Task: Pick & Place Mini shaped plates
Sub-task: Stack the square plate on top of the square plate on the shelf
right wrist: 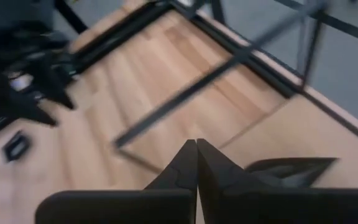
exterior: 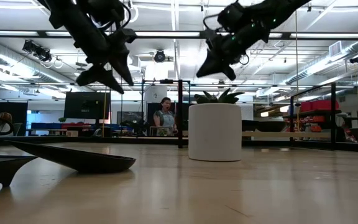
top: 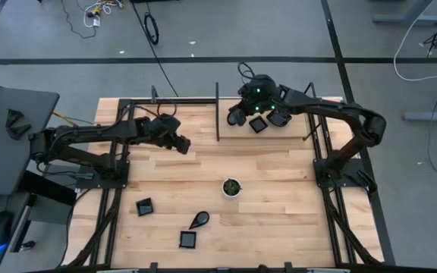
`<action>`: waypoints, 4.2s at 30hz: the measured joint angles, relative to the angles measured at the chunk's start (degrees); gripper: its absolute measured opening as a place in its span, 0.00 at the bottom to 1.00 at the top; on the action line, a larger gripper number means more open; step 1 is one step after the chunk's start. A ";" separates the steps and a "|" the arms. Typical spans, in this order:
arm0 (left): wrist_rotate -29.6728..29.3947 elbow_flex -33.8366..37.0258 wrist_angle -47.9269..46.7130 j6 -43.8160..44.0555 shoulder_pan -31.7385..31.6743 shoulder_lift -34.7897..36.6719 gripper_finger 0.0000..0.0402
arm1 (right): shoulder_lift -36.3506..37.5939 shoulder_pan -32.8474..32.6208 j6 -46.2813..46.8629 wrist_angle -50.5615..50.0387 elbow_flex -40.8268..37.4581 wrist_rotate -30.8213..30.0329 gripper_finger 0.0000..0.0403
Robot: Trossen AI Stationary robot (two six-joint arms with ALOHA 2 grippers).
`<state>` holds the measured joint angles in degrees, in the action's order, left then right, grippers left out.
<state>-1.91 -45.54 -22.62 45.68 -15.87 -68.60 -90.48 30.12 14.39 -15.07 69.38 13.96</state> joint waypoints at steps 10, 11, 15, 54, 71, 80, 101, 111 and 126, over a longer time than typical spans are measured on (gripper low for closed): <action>1.32 0.00 -13.22 -1.30 8.32 0.00 0.41 | 3.22 -15.03 3.79 -1.44 0.01 -7.74 0.01; 1.23 0.00 -14.30 -0.67 10.06 0.00 0.41 | 3.22 -16.77 4.84 -1.45 0.01 -8.75 0.01; 1.24 0.00 -17.53 5.18 18.64 0.00 0.41 | 3.22 -23.84 9.65 -1.42 0.00 -12.26 0.01; -5.34 17.65 -13.72 81.25 70.92 -0.01 0.39 | 3.48 -55.29 35.63 3.17 0.02 -42.71 0.01; -16.91 16.08 -10.89 79.58 70.04 0.00 0.01 | 3.48 -53.24 34.88 3.20 0.02 -42.44 0.01; -21.33 8.80 -11.00 67.03 61.62 -0.02 0.01 | 3.48 -49.59 38.19 4.77 0.02 -35.26 0.01; -14.04 -4.21 2.46 28.57 35.07 -0.02 0.02 | 1.82 -39.61 19.31 -0.26 5.25 -17.06 0.34; -8.84 -4.42 2.74 25.56 28.49 -0.02 0.01 | -3.72 -39.14 8.77 3.33 5.22 -18.73 0.40; -5.75 -4.42 3.01 22.59 25.55 -0.02 0.02 | -9.39 -36.45 2.24 7.05 5.21 -18.07 0.33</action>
<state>-7.66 -49.95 -19.62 68.27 9.68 -68.62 -99.87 -6.33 16.64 -8.02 74.60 -4.11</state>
